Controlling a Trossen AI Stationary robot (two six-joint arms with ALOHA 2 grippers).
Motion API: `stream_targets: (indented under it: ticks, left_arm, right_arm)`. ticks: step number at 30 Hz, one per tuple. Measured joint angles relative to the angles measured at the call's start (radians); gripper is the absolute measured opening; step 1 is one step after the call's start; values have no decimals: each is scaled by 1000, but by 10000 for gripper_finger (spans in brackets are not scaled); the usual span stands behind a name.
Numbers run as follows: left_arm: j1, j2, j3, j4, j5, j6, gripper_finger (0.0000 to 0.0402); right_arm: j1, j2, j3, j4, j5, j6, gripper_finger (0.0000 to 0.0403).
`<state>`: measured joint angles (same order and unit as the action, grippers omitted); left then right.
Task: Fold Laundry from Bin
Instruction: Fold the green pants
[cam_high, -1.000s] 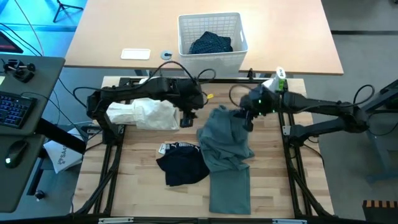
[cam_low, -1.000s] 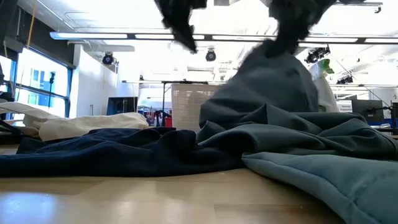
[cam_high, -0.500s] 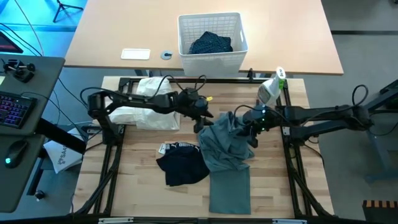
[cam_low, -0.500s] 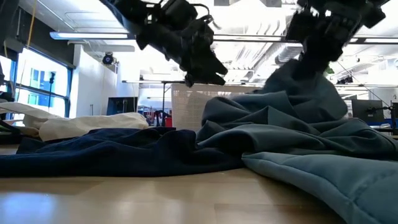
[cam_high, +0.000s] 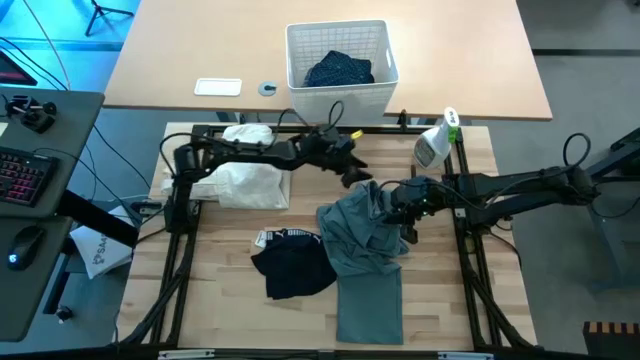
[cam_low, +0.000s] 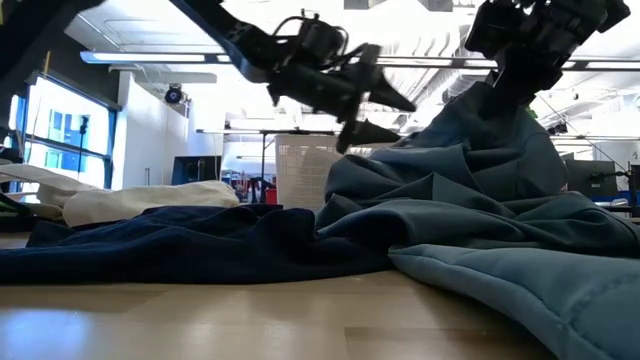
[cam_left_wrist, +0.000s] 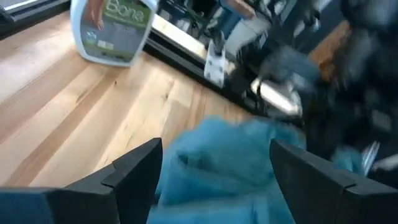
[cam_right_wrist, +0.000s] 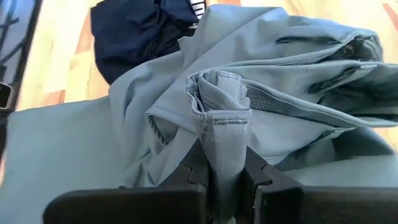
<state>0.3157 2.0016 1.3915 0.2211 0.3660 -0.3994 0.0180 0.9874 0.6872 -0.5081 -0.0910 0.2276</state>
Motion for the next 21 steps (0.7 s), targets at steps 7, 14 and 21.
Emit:
stream_targets:
  ticks: [7, 14, 21]
  left_arm:
    - [-2, 129, 288, -316, 7, -49, 284]
    - [-21, 187, 428, -687, 17, 77, 284]
    - [-17, 187, 429, -722, 165, -95, 284]
  right_arm:
    - [61, 1, 57, -86, 108, -1, 16]
    - [152, 1, 216, -260, 261, -69, 16]
    - [239, 65, 336, -290, 322, -175, 16]
